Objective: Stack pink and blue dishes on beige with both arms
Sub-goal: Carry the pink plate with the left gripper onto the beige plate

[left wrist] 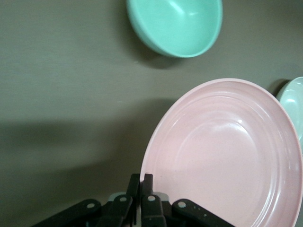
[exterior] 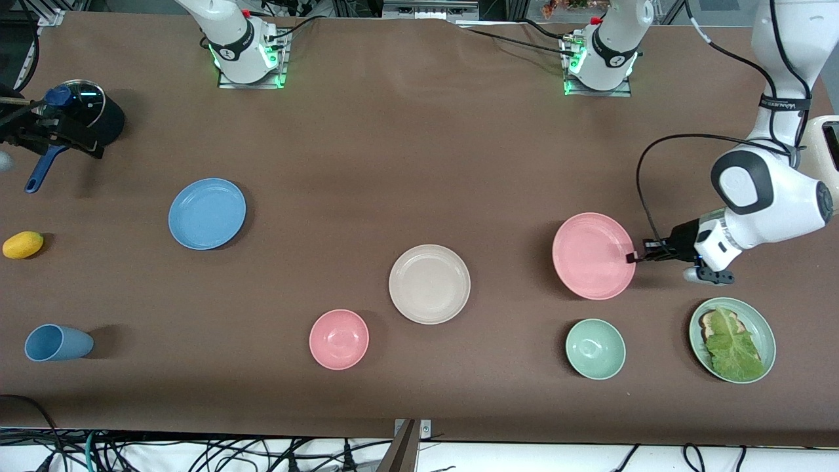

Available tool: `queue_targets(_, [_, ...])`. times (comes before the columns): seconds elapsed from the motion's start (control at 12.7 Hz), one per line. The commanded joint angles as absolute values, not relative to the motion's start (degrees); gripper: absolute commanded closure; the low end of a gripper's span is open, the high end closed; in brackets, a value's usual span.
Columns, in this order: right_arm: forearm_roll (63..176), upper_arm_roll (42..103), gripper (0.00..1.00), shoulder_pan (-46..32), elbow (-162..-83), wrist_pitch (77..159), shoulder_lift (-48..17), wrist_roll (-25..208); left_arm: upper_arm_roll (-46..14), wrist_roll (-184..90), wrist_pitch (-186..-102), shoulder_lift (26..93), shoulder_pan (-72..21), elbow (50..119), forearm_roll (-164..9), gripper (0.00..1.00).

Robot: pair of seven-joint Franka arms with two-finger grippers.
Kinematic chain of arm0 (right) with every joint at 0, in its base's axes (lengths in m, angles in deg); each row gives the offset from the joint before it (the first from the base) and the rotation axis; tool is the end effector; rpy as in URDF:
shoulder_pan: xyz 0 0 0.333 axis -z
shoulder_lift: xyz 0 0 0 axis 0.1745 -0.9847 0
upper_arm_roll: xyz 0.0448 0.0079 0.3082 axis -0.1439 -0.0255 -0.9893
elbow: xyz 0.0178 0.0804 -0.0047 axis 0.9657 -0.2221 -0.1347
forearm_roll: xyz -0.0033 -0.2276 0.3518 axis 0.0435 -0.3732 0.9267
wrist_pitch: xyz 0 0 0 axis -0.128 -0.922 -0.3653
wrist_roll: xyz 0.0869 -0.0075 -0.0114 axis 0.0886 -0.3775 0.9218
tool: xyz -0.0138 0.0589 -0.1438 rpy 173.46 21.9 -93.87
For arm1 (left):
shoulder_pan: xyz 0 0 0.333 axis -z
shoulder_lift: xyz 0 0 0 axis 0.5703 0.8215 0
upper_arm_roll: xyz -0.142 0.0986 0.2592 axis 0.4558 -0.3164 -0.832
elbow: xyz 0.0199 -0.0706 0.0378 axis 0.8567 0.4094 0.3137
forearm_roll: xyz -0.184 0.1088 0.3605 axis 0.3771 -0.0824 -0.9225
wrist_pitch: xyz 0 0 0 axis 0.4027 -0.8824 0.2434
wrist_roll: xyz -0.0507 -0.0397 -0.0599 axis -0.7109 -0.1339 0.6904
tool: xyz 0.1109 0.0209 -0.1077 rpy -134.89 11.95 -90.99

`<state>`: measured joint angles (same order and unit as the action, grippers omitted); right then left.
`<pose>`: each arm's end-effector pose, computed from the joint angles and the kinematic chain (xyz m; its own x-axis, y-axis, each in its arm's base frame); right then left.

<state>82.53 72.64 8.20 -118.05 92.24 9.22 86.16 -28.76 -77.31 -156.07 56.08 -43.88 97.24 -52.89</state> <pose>0.5697 -0.0357 0.5436 0.9960 -0.0632 -0.0628 -0.0634 -0.9980 -0.0016 0.6272 0.0018 0.2059 0.9983 0.0572 0.0061 0.0479 -0.8858 0.4616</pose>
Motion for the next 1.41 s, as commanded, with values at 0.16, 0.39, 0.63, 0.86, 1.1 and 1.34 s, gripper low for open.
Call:
queue_targets(0.16, [82.95, 73.11, 0.00, 7.94, -117.69, 91.47, 9.46, 86.57, -29.24, -60.24, -158.80, 54.18, -33.12, 95.02, -60.15, 1.00])
queue_targets(0.39, [82.95, 73.11, 0.00, 7.94, -117.69, 91.47, 9.46, 86.57, -28.98, -47.24, -160.92, 54.35, -27.41, 93.36, -69.22, 1.00])
queue_targets(0.63, [82.95, 73.11, 0.00, 7.94, -117.69, 91.47, 9.46, 86.57, -28.98, -37.82, -161.45, 56.19, -23.00, 90.46, -72.22, 1.00])
queue_targets(0.86, [82.86, 73.11, 0.00, 7.94, -117.69, 91.47, 9.46, 86.57, -28.98, -32.89, -165.47, 59.18, -19.67, 88.69, -72.93, 1.00])
queue_targets(1.1, [82.86, 73.11, 0.00, 7.94, -117.69, 91.47, 9.46, 86.57, -29.15, -28.66, -172.15, 63.13, -16.06, 88.51, -72.93, 1.00])
queue_targets(1.34, [82.86, 73.11, 0.00, 7.94, -117.69, 91.47, 9.46, 86.57, -29.41, -26.20, -177.78, 66.38, -13.07, 88.43, -72.93, 1.00])
